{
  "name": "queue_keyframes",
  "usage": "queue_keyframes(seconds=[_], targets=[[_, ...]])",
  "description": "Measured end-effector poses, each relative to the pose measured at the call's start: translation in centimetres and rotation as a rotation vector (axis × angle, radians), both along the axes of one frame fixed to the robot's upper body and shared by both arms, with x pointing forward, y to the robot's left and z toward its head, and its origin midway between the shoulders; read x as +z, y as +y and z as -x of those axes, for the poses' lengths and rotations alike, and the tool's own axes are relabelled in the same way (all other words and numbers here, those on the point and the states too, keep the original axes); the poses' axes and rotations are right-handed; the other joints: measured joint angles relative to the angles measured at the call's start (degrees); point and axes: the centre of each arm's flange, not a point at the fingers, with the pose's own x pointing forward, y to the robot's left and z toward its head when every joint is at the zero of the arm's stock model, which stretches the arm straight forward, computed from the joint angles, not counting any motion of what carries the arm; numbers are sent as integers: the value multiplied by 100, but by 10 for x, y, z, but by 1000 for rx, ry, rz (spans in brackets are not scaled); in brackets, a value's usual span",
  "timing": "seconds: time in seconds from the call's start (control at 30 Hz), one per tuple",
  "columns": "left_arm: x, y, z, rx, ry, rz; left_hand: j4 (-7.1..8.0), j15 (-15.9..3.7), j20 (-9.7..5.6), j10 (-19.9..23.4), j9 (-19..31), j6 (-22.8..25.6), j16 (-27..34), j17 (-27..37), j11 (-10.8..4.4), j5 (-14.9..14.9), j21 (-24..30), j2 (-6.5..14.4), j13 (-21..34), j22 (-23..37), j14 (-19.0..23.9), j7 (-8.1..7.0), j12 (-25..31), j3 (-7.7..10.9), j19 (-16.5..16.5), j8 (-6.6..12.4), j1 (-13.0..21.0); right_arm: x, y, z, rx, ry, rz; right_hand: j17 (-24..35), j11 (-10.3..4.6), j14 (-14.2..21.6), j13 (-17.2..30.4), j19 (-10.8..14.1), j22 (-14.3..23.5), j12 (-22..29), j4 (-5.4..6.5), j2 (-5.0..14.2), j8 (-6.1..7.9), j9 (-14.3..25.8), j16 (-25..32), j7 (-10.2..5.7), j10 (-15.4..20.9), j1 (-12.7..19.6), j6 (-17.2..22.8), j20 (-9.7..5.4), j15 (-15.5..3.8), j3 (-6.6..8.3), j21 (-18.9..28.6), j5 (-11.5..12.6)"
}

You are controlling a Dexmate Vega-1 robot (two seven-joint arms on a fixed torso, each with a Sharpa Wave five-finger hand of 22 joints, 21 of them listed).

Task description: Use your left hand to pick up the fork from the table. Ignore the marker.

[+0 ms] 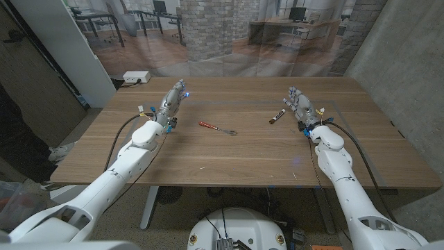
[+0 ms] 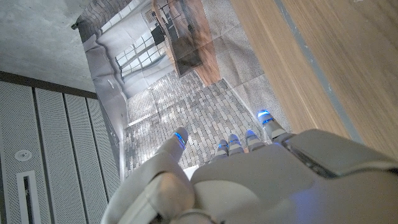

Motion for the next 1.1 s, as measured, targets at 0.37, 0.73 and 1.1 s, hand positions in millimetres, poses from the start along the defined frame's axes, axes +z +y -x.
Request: queue_keyframes(seconds=[0.37,0.73,1.1], targets=[[13,1,5,8,-24,-51,-212,9,0,22,0,75,0,16,-21,-106,-44,-53,0,0,52,-29,0,25,0,0,203,-3,0,0,2,0,-1,1,0,0,0,0,0,0,0,0,0,0,0,3,0,0,3,0,0,0,0,0],[23,1,10,8,-33,-120,-402,28,0,74,-1,125,0,15,-74,-172,-66,-117,0,1,71,-18,0,41,0,0,328,-3,0,2,2,-11,-4,-13,21,0,-1,0,-1,0,-23,0,0,0,0,31,21,0,31,0,0,23,0,0],[34,2,17,12,-44,-172,-520,3,0,107,28,209,0,15,-100,-220,-105,-92,-1,1,113,4,0,64,0,0,454,-1,3,3,5,-28,6,-13,22,0,-1,0,-1,0,-24,0,0,-1,0,31,22,0,31,0,0,23,0,0]])
